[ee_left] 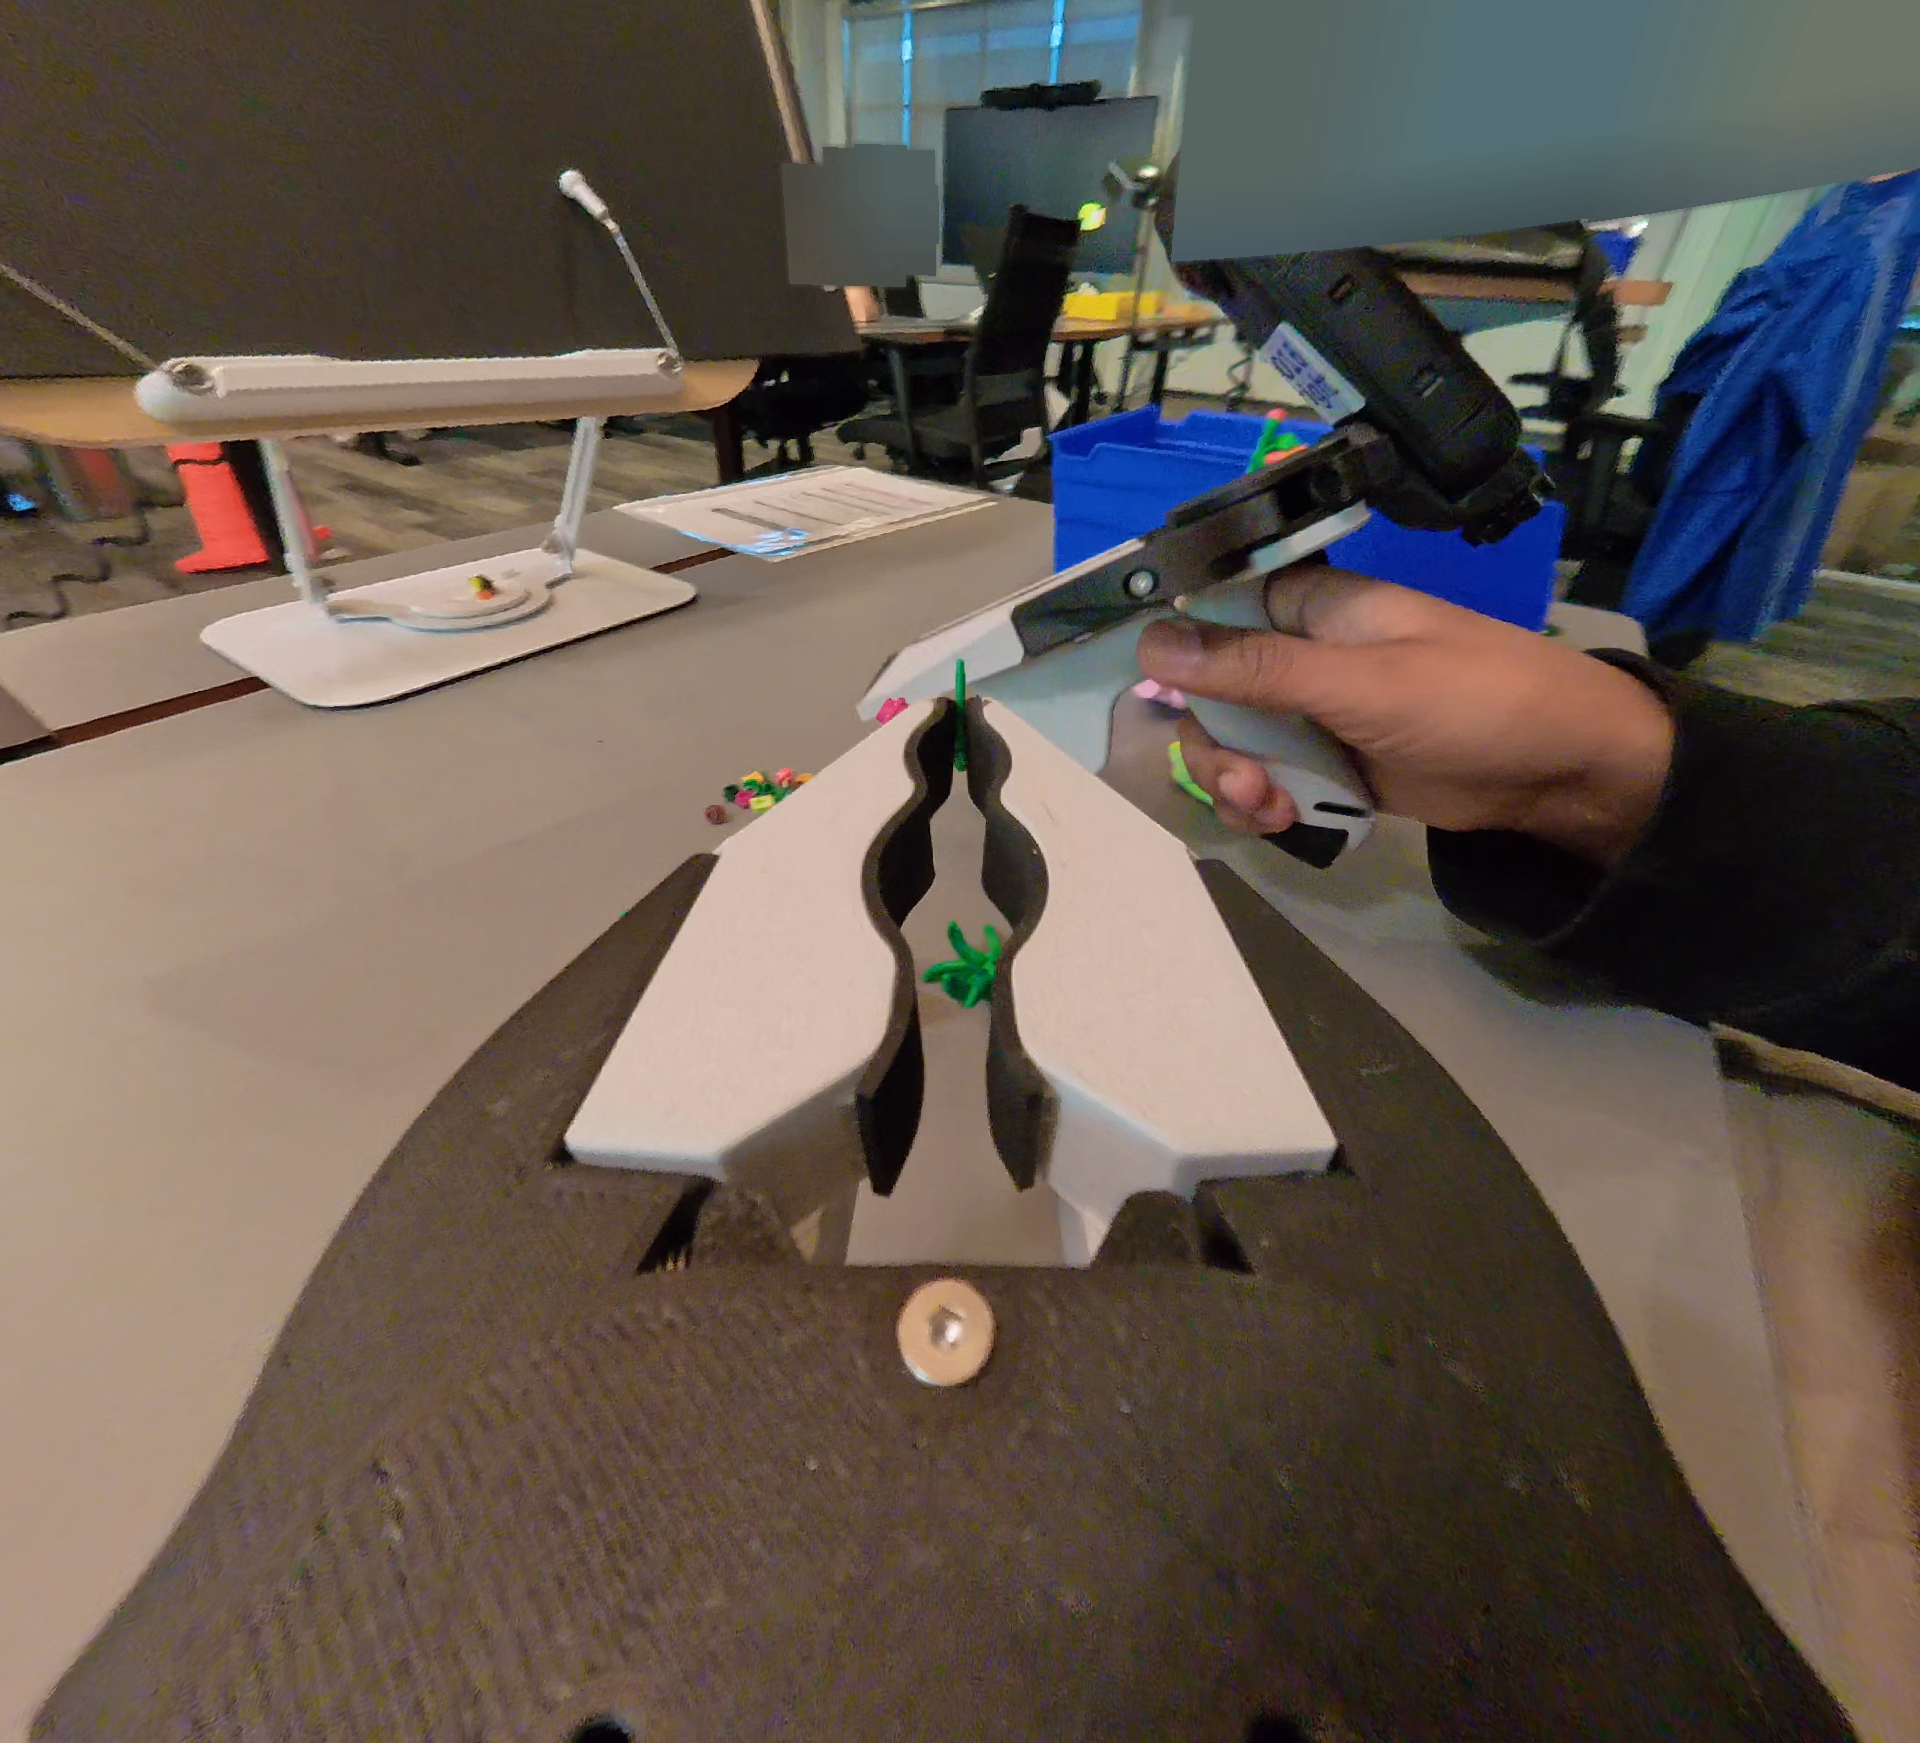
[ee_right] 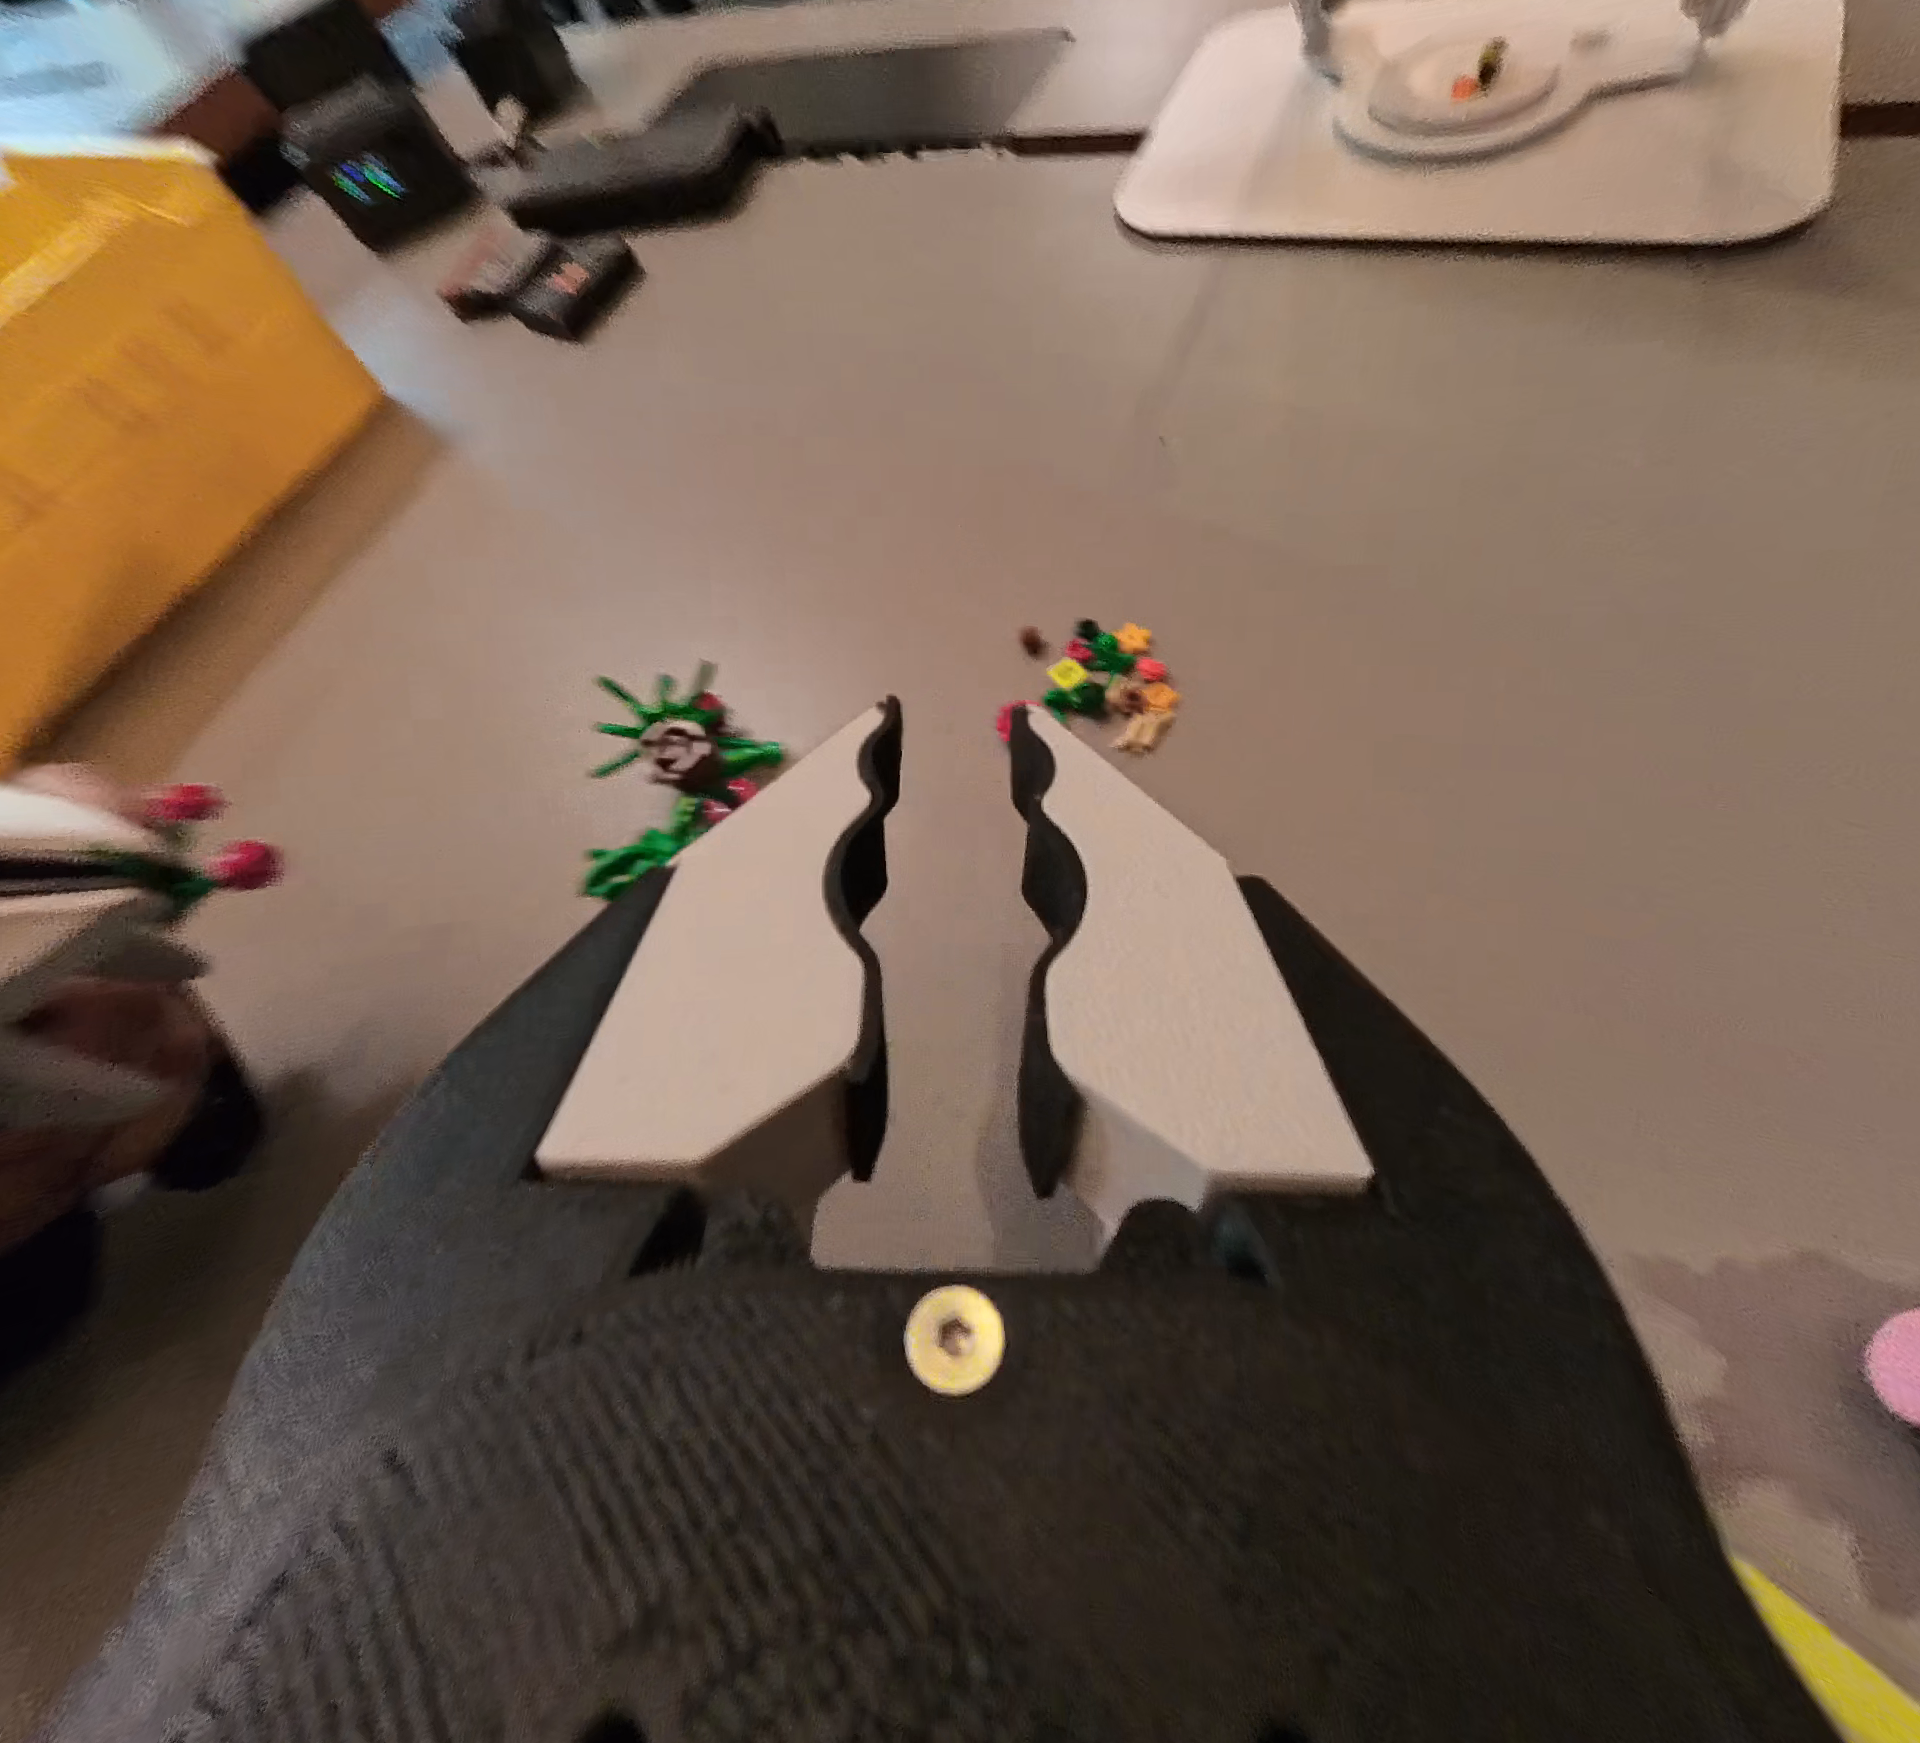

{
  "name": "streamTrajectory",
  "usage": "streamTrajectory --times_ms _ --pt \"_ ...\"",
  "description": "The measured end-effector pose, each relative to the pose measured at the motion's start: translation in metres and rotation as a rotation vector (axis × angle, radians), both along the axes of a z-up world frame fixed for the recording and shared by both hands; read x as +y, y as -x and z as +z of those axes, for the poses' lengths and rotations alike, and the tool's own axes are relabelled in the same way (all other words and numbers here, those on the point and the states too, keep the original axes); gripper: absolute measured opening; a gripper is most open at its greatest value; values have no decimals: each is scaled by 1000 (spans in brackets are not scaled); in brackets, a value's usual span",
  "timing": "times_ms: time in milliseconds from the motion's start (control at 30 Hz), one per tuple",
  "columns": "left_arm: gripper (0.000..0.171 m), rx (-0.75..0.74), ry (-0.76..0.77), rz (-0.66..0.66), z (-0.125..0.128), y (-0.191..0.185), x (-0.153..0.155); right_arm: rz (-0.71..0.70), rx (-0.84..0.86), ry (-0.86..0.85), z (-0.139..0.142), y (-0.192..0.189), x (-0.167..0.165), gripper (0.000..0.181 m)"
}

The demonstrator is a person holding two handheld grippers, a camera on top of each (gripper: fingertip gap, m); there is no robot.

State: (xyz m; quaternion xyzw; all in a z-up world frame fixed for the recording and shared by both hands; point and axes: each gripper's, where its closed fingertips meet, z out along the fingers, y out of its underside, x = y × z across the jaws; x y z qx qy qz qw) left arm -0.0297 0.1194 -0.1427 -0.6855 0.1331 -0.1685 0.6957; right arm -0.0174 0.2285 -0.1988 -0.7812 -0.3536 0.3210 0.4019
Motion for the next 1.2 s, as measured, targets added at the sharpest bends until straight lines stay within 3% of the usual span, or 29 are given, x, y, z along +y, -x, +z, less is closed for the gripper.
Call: streamTrajectory --times_ms 333,667,1033,1200 --pt "0 2 -62 -21 10 -4 -7 441 412 267 68 7 -93 27" --pt "0 -30 -116 -52 20 -10 -13 527 647 687 70 7 -110 16" --pt "0 21 -175 -11 23 -14 -16 540 706 765 73 9 -113 5" --pt "15 -9 -160 12 22 -9 -13 529 734 746 77 5 -107 5"
